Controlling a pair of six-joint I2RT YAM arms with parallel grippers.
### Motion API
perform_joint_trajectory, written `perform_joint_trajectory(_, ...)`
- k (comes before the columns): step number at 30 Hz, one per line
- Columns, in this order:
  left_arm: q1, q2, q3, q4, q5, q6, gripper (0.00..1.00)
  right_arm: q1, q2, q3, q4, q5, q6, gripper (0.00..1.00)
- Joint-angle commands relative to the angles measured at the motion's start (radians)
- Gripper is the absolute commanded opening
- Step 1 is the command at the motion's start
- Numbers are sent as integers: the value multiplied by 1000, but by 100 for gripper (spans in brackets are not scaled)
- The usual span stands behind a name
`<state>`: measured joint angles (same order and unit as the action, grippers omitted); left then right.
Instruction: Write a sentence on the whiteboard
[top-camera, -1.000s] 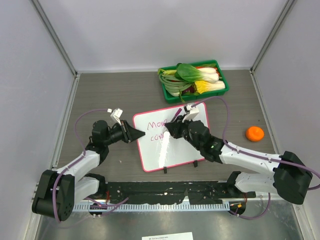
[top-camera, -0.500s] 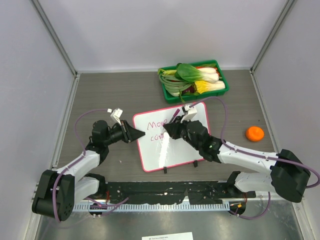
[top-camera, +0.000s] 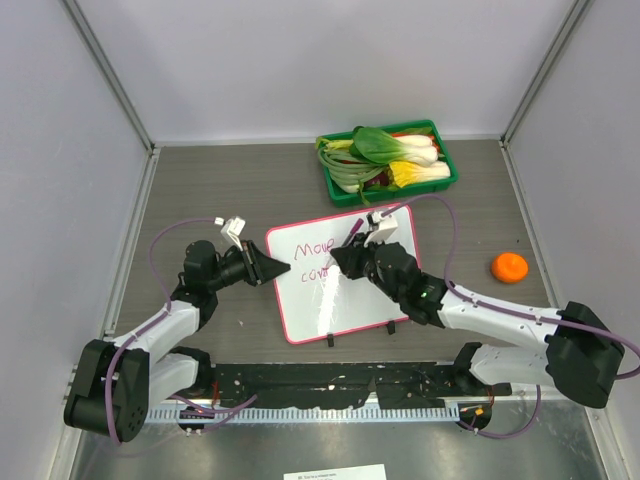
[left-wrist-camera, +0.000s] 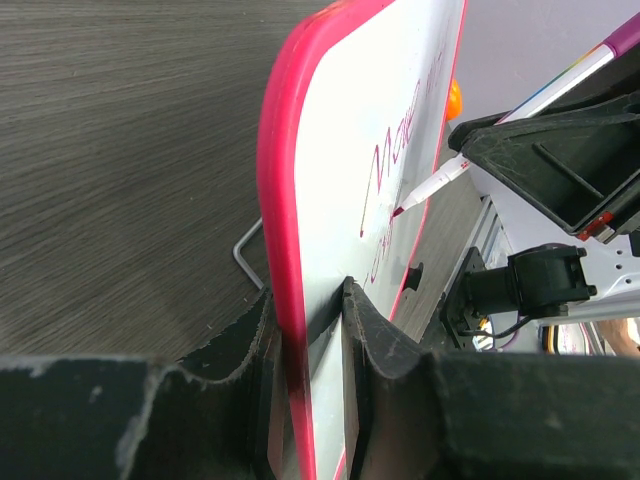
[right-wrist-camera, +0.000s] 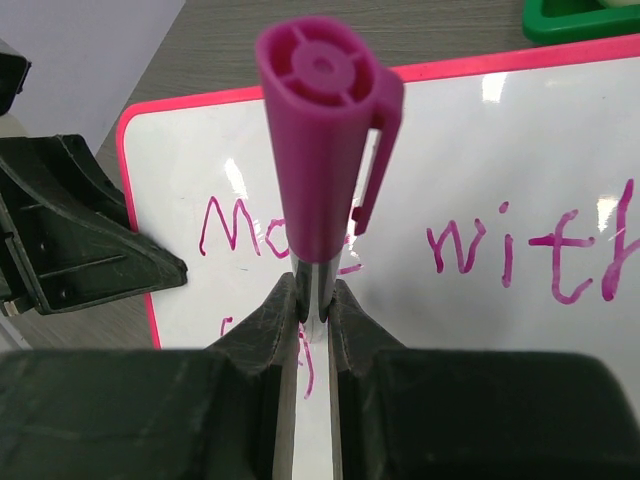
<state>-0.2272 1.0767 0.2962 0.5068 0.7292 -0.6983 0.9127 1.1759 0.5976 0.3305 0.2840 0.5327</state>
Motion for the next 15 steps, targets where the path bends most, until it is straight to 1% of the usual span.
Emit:
perform_joint_trajectory(1, 2, 0, -19, -45, -94, 115, 0, -6, -33, -15, -50, 81, -27, 1)
perform_joint_trajectory(7, 3, 0, -17, -45, -94, 115, 0, -6, -41, -7, -45, 60, -31, 1)
perform_joint_trajectory(15, 2, -1, -17, -45, -96, 117, 0, -6, -108, -5, -27, 38, -22, 0)
